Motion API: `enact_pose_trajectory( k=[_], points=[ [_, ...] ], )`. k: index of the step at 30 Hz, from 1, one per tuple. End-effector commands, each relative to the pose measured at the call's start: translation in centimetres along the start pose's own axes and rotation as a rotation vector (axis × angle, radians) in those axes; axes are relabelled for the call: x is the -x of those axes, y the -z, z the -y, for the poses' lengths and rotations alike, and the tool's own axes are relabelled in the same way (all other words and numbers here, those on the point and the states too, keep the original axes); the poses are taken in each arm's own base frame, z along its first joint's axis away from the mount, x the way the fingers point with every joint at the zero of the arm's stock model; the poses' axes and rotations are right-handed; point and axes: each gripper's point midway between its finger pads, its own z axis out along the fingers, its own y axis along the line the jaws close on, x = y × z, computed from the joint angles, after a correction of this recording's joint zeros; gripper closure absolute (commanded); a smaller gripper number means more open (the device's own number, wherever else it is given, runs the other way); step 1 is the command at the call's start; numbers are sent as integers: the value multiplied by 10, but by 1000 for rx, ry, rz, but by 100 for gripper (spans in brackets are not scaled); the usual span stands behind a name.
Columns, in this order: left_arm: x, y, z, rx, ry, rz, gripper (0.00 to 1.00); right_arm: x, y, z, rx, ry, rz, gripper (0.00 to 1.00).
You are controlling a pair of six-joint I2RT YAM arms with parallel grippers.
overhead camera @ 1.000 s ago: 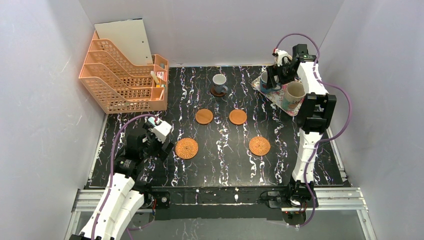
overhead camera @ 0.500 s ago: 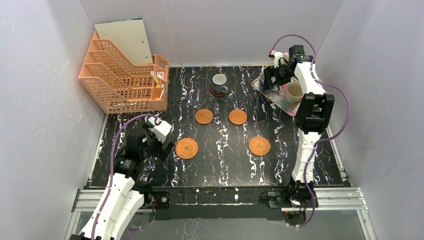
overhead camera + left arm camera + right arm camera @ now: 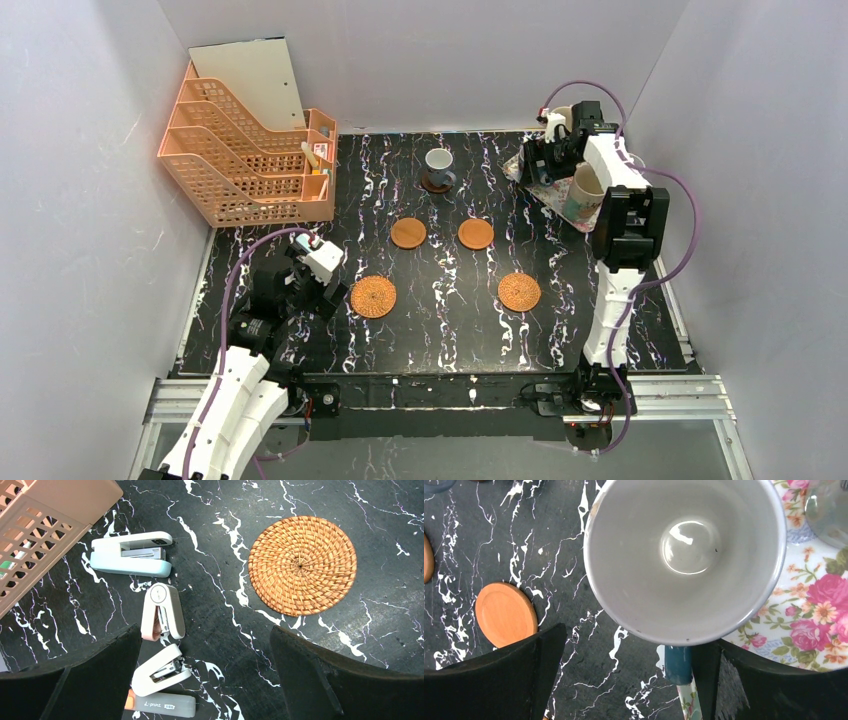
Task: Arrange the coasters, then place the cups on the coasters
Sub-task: Pick up the cup from the tray.
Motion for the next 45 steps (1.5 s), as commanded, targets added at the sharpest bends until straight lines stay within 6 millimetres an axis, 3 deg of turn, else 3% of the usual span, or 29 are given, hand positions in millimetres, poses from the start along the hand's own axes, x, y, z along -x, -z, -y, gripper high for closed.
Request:
enact_pose_trajectory(
  k=[1, 12, 20, 34, 45],
  points=[
    [-3, -1, 1, 0, 1, -11, 2, 31, 18, -8, -96, 14, 114, 2],
    [-3, -1, 2, -3, 0, -8, 2, 32, 0, 2, -209, -12, 155, 2],
    [-3, -1, 1, -2, 0, -6, 2, 33, -11, -4, -285, 19, 170, 2],
    [-3, -1, 1, -4, 0, -8, 2, 30, -4, 11, -422, 17, 276, 8],
    [-3, 0, 1, 2, 0, -7, 2, 32, -7, 9, -394, 28, 354, 15]
  ],
)
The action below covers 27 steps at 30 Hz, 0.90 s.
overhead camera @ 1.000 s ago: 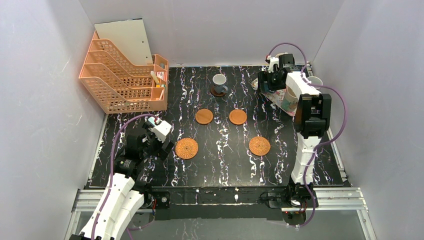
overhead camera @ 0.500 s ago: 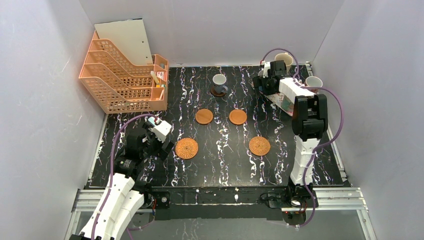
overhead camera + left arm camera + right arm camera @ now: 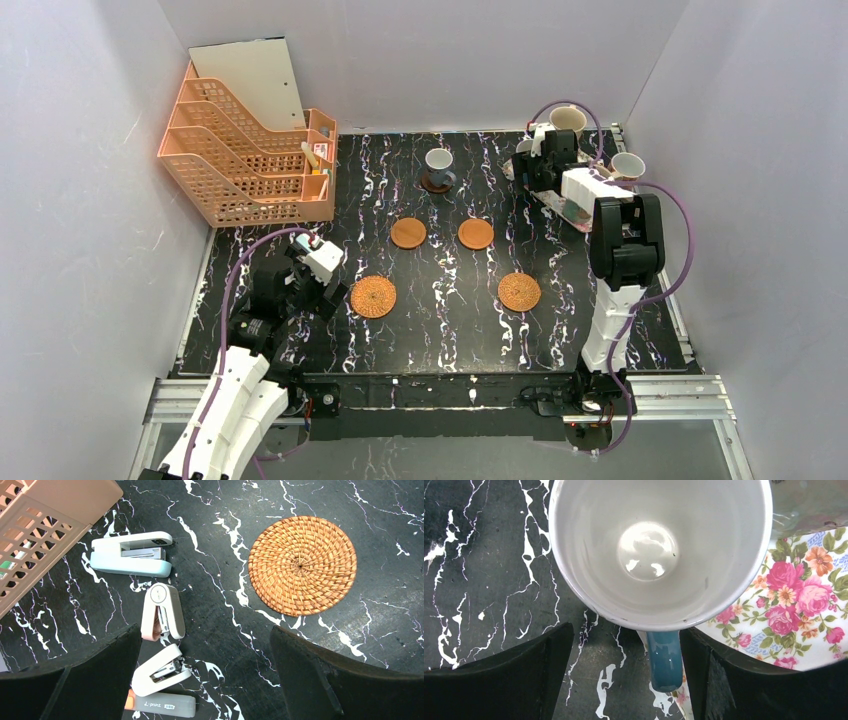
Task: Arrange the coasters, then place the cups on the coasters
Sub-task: Pick up the cup from the tray.
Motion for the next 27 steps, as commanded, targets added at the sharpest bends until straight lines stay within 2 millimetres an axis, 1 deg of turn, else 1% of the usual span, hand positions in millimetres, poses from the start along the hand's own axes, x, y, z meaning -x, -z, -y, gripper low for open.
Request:
enact_pose_trajectory(
  k=[1, 5, 6, 8, 13, 14, 16, 17, 27],
  points=[
    [-3, 0, 1, 2, 1, -7, 2, 37, 13, 1, 4, -8, 133, 16],
    [-3, 0, 0, 5, 2, -7, 2, 37, 17, 2, 1, 1, 141, 18],
    [-2, 0, 0, 5, 1, -6, 2, 44, 18, 4, -6, 8, 167, 18],
    [-2, 0, 0, 6, 1, -6, 2, 50, 23, 6, -16, 17, 186, 18],
    [-3, 0, 0, 7, 1, -7, 2, 55, 27, 11, -36, 24, 202, 20],
    [-3, 0, 0, 8, 1, -6, 2, 55, 27, 11, -38, 24, 202, 20],
    [-2, 0, 0, 8, 1, -6, 2, 56, 27, 12, -38, 26, 206, 27],
    [-2, 0, 0, 6, 0, -6, 2, 55, 27, 12, -37, 28, 207, 28],
    [-3, 0, 0, 9, 1, -8, 2, 52, 20, 14, -37, 29, 194, 29]
  ],
)
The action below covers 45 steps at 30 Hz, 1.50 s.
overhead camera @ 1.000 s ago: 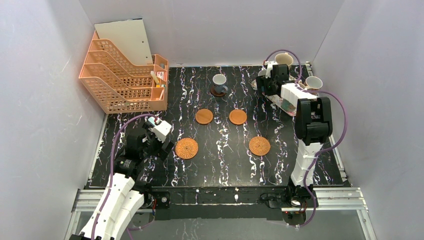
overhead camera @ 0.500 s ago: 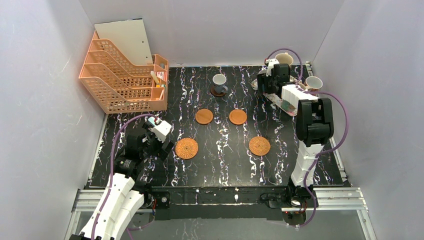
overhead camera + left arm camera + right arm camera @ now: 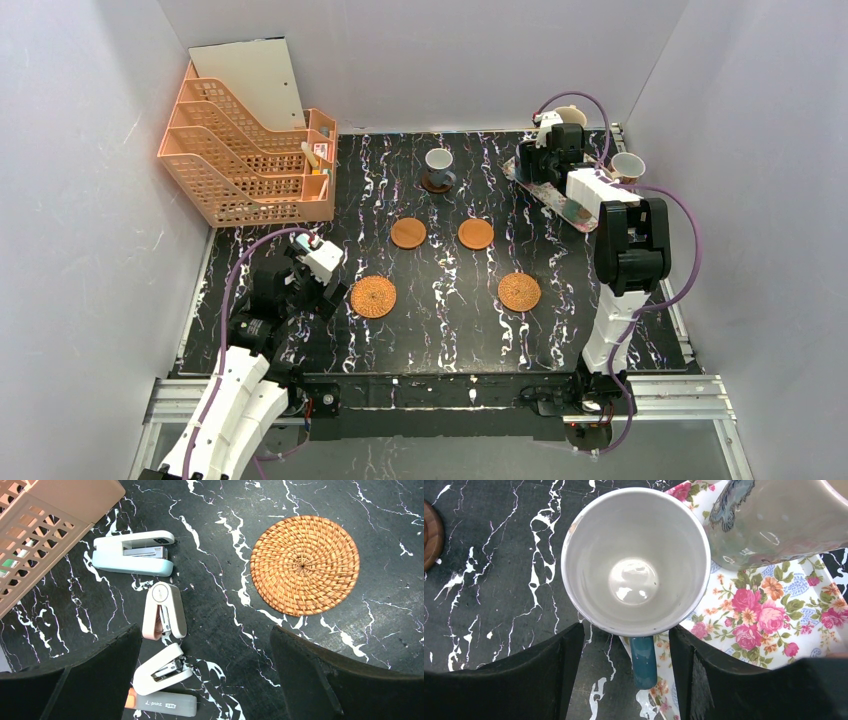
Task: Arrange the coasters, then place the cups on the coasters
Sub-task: Pick up the cup from the tray.
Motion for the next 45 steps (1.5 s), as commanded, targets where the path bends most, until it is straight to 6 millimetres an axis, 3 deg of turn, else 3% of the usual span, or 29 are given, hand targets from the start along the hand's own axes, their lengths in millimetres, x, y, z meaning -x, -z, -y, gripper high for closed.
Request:
enact_pose_trajectory(
  k=[1, 28, 32, 45],
  points=[
    [-2, 0, 1, 1, 1, -4, 2, 20, 4, 6, -16, 10, 60, 29],
    [-2, 0, 1, 2, 1, -5, 2, 11, -5, 11, -13, -3, 36, 45],
    [-2, 0, 1, 2, 1, -5, 2, 14, -4, 11, -8, -4, 43, 53],
    [-2, 0, 1, 2, 2, -6, 2, 10, -6, 8, 17, -3, 33, 61]
  ],
)
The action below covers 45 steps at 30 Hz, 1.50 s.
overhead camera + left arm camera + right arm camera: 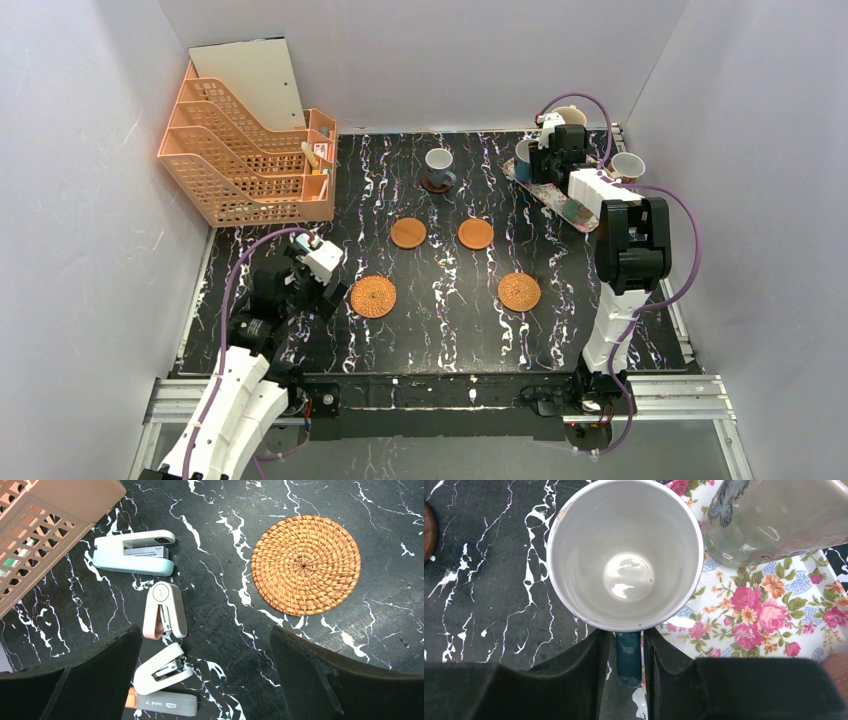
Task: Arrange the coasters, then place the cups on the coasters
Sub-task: Pick up the cup from the tray.
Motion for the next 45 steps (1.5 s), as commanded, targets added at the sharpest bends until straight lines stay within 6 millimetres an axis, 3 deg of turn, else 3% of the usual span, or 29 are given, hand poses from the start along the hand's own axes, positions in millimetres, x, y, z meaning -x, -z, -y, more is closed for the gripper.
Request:
enact_pose_trajectory(
  k=[1, 4, 8, 19, 25, 36, 45],
  points=[
    [-2, 0, 1, -1, 2, -4, 2, 16, -4, 2, 10, 7, 42, 62],
    [-2, 0, 1, -3, 1, -5, 2, 16, -4, 2, 13, 7, 41, 68],
    [-2, 0, 1, -2, 3, -4, 2, 18, -4, 2, 18, 8, 41, 99],
    [-2, 0, 2, -4, 1, -4, 2, 31, 7, 0, 44, 6, 70, 99],
    [-2, 0, 1, -3, 1, -4, 2, 23, 4, -1, 56, 5, 35, 99],
    [-2, 0, 1, -2, 2, -3, 2, 30, 12, 8, 3, 26, 63, 99],
    [-2, 0, 1, -1, 1, -3, 2, 58, 35, 4, 16, 83, 189, 99]
  ],
)
